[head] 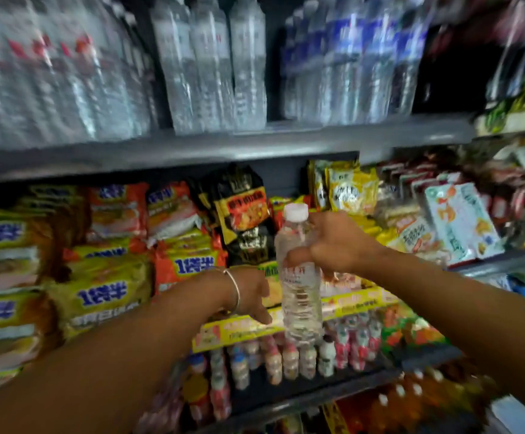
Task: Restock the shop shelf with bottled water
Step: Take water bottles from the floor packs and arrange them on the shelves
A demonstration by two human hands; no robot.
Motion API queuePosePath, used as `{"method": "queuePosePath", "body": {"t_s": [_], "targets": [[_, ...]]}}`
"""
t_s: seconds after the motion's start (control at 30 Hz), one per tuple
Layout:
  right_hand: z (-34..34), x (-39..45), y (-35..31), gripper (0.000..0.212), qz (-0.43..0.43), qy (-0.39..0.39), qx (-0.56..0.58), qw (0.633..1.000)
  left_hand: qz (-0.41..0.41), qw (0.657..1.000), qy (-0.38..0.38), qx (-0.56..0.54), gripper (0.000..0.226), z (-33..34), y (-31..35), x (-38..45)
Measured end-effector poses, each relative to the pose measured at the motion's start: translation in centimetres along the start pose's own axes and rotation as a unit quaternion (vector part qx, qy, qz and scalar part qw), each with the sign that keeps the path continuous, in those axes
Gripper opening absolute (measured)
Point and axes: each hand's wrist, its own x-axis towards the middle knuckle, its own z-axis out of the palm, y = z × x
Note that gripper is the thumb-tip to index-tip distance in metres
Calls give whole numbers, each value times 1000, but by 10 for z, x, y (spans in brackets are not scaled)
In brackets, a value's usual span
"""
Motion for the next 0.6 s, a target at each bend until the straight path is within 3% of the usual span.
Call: {"method": "queuePosePath", "body": {"t_s": [0.1, 0.3, 0.6], "targets": [[-50, 12, -58, 17, -23, 20, 9, 1000, 13, 999, 47, 2, 27, -70, 3, -35], [-122, 51, -133, 29, -54, 79, 22, 995, -11, 988, 150, -26, 34, -181, 6, -89], [-171, 129, -208, 23, -124, 100, 49, 986, -54, 958, 271, -78, 29, -274, -16, -114]]}}
